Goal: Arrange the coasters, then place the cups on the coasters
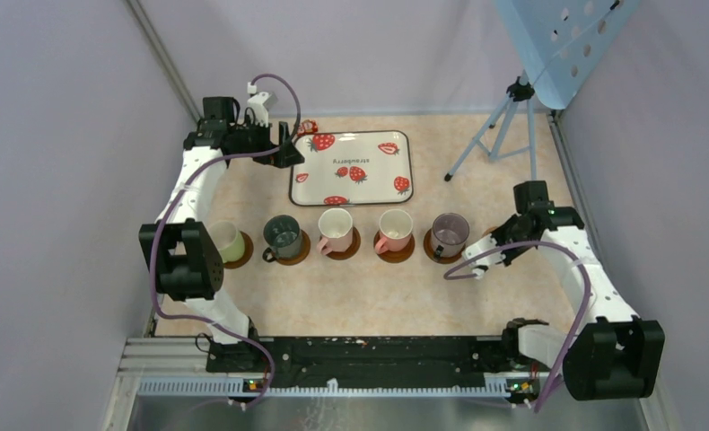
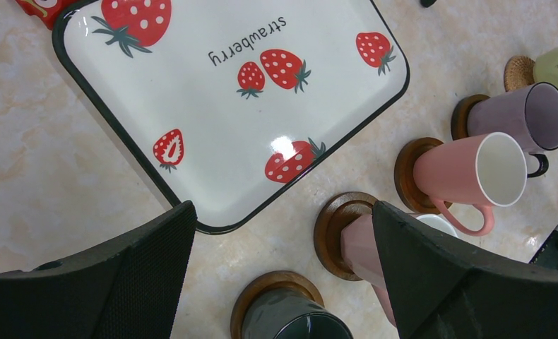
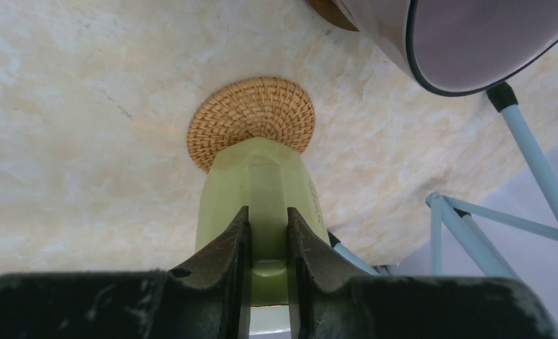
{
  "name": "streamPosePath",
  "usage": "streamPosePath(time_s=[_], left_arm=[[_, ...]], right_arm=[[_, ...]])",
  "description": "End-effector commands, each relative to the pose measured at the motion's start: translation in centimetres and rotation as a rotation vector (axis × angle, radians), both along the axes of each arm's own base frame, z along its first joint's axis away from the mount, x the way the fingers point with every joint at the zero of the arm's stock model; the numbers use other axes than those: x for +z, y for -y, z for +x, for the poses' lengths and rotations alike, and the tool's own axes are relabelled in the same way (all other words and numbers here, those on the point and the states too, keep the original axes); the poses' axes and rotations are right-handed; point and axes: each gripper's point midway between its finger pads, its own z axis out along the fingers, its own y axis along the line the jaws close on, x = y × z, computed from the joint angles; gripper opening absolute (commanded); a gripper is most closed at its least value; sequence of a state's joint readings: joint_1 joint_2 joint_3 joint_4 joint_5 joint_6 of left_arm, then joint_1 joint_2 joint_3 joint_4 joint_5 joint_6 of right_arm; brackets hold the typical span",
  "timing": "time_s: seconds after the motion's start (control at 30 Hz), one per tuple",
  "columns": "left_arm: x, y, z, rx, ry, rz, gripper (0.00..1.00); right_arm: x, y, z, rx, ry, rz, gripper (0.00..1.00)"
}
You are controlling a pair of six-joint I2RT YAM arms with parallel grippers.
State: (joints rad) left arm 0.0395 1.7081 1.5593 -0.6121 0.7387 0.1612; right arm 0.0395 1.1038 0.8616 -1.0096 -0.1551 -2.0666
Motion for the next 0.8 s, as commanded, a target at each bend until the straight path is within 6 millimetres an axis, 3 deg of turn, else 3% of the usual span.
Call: streamPosePath(time_s=[0.0, 0.2, 0.77], left_arm=[[2.1, -0.2, -0.3, -0.001, 0.073, 0.010, 0.99], [2.0, -0.2, -0.3, 0.000, 0.072, 0.014, 0.99], [1.8, -0.2, -0.1, -0.005, 0.069, 0.012, 0.99]], right_arm=[[1.8, -1.6, 3.9, 0.361, 0.165, -0.151, 0.00], [1.3, -1.8, 4.2, 0.371, 0.144, -0.159, 0.01], [0.8, -1.8, 2.4, 0.407, 0.064, -0.175, 0.02]])
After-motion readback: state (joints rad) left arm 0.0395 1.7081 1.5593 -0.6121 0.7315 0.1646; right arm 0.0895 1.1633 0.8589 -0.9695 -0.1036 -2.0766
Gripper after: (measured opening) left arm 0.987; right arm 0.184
